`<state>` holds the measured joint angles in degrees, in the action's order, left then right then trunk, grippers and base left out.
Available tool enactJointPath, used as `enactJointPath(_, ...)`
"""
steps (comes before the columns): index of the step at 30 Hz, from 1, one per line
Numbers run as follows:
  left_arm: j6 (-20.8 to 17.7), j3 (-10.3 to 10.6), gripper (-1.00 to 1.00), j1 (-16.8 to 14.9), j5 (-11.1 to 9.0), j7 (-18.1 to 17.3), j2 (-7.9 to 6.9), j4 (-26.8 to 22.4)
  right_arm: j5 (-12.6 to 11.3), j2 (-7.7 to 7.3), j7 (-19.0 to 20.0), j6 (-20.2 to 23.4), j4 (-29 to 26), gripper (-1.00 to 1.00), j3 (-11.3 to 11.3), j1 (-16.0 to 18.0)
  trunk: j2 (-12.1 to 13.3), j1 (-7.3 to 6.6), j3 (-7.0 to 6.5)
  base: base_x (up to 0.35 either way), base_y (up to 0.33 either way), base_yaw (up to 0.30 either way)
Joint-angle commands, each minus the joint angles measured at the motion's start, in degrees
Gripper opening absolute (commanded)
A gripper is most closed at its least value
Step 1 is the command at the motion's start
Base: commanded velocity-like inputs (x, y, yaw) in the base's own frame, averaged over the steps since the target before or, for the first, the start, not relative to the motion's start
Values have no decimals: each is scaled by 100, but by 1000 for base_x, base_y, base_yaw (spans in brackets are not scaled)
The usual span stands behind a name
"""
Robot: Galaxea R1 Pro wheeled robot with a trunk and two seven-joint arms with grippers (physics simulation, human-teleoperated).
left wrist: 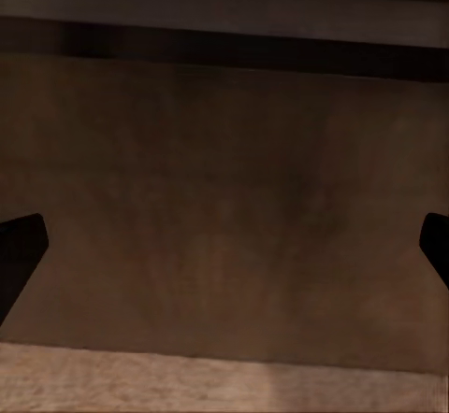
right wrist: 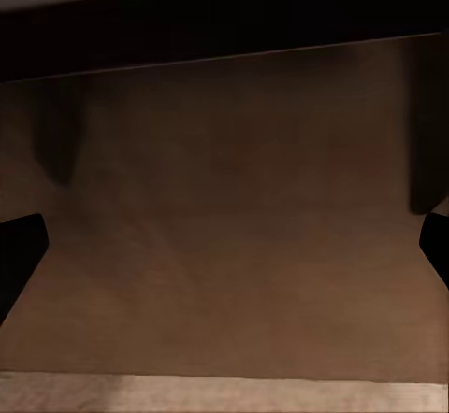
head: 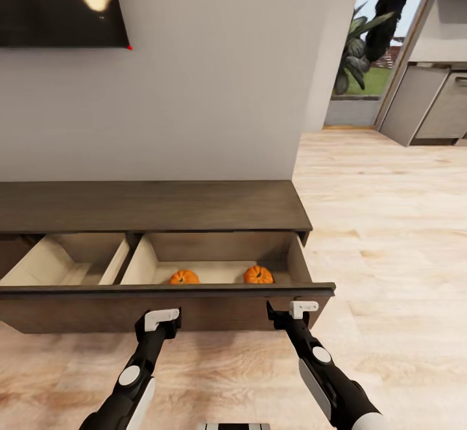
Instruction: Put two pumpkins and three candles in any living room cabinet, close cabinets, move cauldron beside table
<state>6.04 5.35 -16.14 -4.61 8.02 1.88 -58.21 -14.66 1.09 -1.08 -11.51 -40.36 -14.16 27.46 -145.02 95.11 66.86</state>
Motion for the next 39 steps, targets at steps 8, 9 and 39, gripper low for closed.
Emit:
enactJointPath(8,29,19,100,-1,-49,33,-3,3,-55,-4,-12,-25,2,100,-26,5,-1,2,4,330,0,0)
enactJointPath(9,29,19,100,-2,-49,33,-3,3,-55,-4,-12,-23,2,100,-26,5,-1,2,4,336,0,0)
enactJointPath(39,37,19,100,-2,-53,33,-3,3,-63,-4,-6,-18,2,100,-26,5,-1,2,4,223,0,0)
